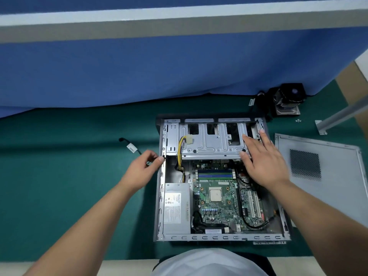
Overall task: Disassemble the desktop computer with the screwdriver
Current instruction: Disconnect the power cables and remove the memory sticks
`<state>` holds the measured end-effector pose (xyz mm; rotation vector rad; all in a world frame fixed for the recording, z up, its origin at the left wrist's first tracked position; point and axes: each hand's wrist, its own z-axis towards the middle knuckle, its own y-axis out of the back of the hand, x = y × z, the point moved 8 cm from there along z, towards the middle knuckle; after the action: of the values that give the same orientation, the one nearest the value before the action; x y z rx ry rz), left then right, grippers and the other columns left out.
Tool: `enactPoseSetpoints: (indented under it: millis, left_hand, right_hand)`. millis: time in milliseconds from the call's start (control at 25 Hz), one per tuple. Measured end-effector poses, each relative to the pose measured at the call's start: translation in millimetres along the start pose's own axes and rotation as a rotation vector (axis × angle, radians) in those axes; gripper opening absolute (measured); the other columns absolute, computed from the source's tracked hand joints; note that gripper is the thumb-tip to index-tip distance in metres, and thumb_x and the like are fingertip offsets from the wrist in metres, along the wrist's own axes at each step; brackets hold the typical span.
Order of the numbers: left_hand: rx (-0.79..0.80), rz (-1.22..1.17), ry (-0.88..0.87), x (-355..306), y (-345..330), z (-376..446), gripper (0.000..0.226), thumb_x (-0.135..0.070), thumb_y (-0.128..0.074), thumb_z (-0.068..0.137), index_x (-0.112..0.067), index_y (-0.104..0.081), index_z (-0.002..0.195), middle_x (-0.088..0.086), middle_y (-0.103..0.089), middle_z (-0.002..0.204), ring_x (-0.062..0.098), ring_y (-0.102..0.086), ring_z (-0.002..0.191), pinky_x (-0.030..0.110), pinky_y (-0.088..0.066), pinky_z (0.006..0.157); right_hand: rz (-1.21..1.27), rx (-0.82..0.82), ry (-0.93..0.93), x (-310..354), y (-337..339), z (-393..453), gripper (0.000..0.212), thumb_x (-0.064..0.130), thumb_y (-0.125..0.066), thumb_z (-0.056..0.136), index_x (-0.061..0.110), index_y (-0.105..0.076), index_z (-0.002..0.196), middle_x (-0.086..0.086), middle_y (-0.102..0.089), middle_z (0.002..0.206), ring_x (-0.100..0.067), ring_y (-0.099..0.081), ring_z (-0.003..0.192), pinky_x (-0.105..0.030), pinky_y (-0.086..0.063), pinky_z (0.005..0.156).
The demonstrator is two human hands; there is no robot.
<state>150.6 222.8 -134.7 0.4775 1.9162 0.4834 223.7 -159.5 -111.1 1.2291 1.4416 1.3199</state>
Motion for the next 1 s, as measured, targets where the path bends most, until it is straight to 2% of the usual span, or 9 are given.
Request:
enactPoseSetpoints:
  millis: [120, 320, 400, 520, 640, 760, 800, 880, 1000]
  left_hand:
    - [-0.043, 0.085, -0.067, 0.1, 7.3, 4.8, 0.033, -0.047, -0.062, 0.099, -0.03, -0.057, 0.072, -0.009, -0.055, 0.074, 0.001, -0.049, 0.065, 0.022, -0.039, 0.063]
    - [-0.074, -0.119, 0.029, 4.6, 12.1, 9.5, 0.022, -0.043, -0.063, 0.099, -0.029, -0.064, 0.083, -0.012, -0.057, 0.08, -0.003, -0.05, 0.066, 0.025, -0.038, 0.068]
    - [-0.118, -0.127, 0.04, 2.3, 10.7, 6.8, 0.01, -0.043, -0.064, 0.099, -0.033, -0.064, 0.098, -0.015, -0.064, 0.103, -0.005, -0.056, 0.09, 0.022, -0.041, 0.081]
    - [-0.301, 0.039, 0.011, -9.0, 15.0, 1.9, 0.028, -0.032, -0.067, 0.098, -0.023, -0.061, 0.123, 0.0, -0.056, 0.13, 0.02, -0.044, 0.127, 0.036, -0.039, 0.106]
    - [-0.443, 0.209, -0.231, -45.4, 3.5, -13.3, 0.028, -0.018, -0.062, 0.096, -0.014, -0.061, 0.124, 0.007, -0.055, 0.131, 0.028, -0.038, 0.129, 0.044, -0.03, 0.116]
    - [-0.362, 0.303, -0.467, -72.0, -26.9, -20.3, 0.028, -0.017, -0.06, 0.096, -0.017, -0.064, 0.124, 0.003, -0.056, 0.137, 0.027, -0.043, 0.133, 0.045, -0.033, 0.115]
    - [-0.307, 0.344, -0.48, -74.0, -38.3, -19.8, 0.03, -0.018, -0.06, 0.097, -0.019, -0.064, 0.127, 0.001, -0.055, 0.143, 0.027, -0.042, 0.137, 0.048, -0.034, 0.116]
    - [-0.235, 0.483, -0.452, -71.0, -57.8, -18.5, 0.035, -0.026, -0.059, 0.1, -0.026, -0.061, 0.134, -0.001, -0.045, 0.157, 0.025, -0.038, 0.145, 0.048, -0.027, 0.119]
    - [-0.247, 0.628, -0.436, -66.4, -68.4, -18.7, 0.036, -0.033, -0.053, 0.101, -0.031, -0.057, 0.137, -0.002, -0.039, 0.163, 0.022, -0.035, 0.148, 0.04, -0.018, 0.118]
  right_hand:
    - [0.016, 0.005, 0.009, 0.1, -1.0, 0.4, 0.065, 0.061, -0.011, 0.106, 0.029, -0.024, 0.161, 0.005, -0.04, 0.161, -0.016, 0.001, 0.159, -0.047, -0.021, 0.125]
    - [0.161, -0.031, 0.017, -6.7, -1.1, 1.9, 0.053, 0.047, -0.021, 0.109, 0.031, -0.032, 0.159, 0.007, -0.042, 0.16, -0.012, -0.002, 0.158, -0.046, -0.022, 0.126]
    - [0.224, -0.053, 0.028, -8.8, -1.0, 2.2, 0.049, 0.04, -0.026, 0.11, 0.03, -0.037, 0.157, 0.008, -0.043, 0.159, -0.01, -0.005, 0.157, -0.044, -0.022, 0.125]
    - [0.376, -0.087, 0.016, -14.0, 2.0, 1.6, 0.043, 0.028, -0.037, 0.109, 0.022, -0.047, 0.151, 0.006, -0.046, 0.156, -0.012, -0.013, 0.156, -0.039, -0.017, 0.126]
    - [0.375, -0.152, -0.042, -14.9, 11.0, -16.7, 0.035, 0.02, -0.051, 0.102, 0.017, -0.058, 0.136, -0.001, -0.049, 0.145, -0.02, -0.03, 0.145, -0.044, -0.021, 0.124]
    - [0.196, -0.23, 0.085, 17.2, 13.9, -54.7, 0.022, 0.02, -0.057, 0.094, 0.022, -0.062, 0.116, 0.002, -0.051, 0.126, -0.021, -0.042, 0.125, -0.044, -0.029, 0.111]
    - [0.183, -0.176, 0.182, 35.5, 7.1, -64.0, 0.021, 0.019, -0.057, 0.094, 0.023, -0.063, 0.114, 0.004, -0.053, 0.123, -0.021, -0.044, 0.121, -0.043, -0.032, 0.108]
    - [0.174, 0.075, 0.313, 67.2, -21.0, -70.3, 0.03, 0.017, -0.055, 0.095, 0.023, -0.064, 0.123, 0.004, -0.054, 0.129, -0.021, -0.044, 0.125, -0.043, -0.033, 0.109]
    - [0.113, 0.38, 0.273, 89.5, -59.3, -56.8, 0.056, 0.013, -0.055, 0.094, 0.019, -0.049, 0.149, -0.001, -0.036, 0.159, -0.025, -0.028, 0.147, -0.043, -0.021, 0.121]
